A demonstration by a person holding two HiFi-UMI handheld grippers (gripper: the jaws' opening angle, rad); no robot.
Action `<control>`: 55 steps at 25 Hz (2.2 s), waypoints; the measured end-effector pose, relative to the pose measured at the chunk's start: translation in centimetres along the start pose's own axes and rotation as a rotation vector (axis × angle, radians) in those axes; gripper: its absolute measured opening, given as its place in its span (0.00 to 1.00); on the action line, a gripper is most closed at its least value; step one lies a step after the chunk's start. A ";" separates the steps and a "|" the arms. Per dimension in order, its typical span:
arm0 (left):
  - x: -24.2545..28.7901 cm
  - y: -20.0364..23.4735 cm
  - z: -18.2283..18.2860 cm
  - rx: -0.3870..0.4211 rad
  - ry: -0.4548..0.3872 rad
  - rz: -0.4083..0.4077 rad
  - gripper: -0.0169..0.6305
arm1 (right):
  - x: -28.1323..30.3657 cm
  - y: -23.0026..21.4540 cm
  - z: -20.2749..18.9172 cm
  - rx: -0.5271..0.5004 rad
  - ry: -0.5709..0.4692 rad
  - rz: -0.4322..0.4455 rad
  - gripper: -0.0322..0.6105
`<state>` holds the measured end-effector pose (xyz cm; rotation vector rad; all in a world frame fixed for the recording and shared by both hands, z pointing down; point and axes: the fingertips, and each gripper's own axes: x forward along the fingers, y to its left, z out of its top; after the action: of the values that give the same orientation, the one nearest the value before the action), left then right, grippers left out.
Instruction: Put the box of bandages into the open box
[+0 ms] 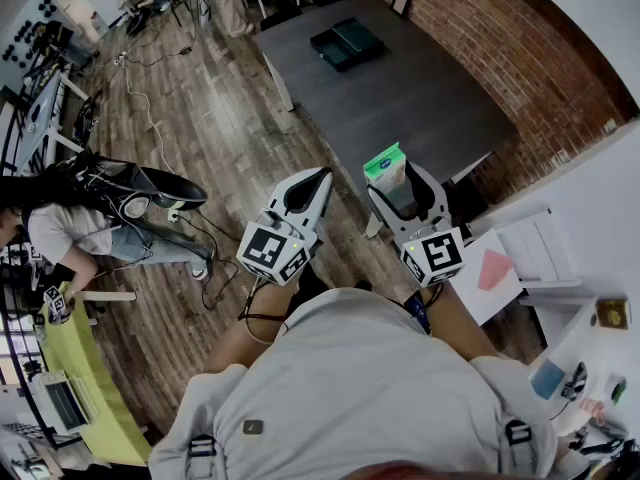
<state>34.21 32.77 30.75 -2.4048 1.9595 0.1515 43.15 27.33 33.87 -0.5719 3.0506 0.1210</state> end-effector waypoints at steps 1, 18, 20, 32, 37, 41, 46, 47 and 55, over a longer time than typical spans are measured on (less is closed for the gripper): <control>-0.1 0.2 0.1 -0.002 0.000 0.001 0.05 | 0.2 0.1 0.1 0.000 0.001 -0.001 0.53; -0.5 6.7 -0.2 -0.038 -0.002 -0.003 0.05 | 6.2 1.5 -0.2 0.020 0.008 -0.021 0.53; -0.6 8.6 0.0 -0.042 -0.005 -0.008 0.05 | 8.0 1.9 -0.3 0.018 0.015 -0.025 0.53; -2.0 22.6 2.0 -0.041 -0.014 -0.053 0.05 | 22.4 5.9 0.4 0.015 0.022 -0.053 0.53; -2.6 27.2 2.7 -0.042 -0.001 -0.057 0.05 | 27.2 7.5 0.7 0.023 0.032 -0.051 0.53; -1.9 29.6 2.2 -0.039 0.008 -0.057 0.05 | 29.7 6.9 0.1 0.035 0.033 -0.046 0.53; -0.4 32.2 0.9 -0.042 0.021 -0.052 0.05 | 32.8 6.0 -1.7 0.054 0.037 -0.037 0.53; 0.1 32.8 0.7 -0.040 0.022 -0.047 0.05 | 33.5 5.4 -2.0 0.058 0.036 -0.035 0.53; 9.0 39.4 -1.8 -0.061 0.054 -0.041 0.05 | 40.5 -2.8 -4.1 0.073 0.039 -0.056 0.53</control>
<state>-2.47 15.77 33.03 -2.5110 1.9532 0.1485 6.35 9.75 35.76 -0.6620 3.0582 -0.0037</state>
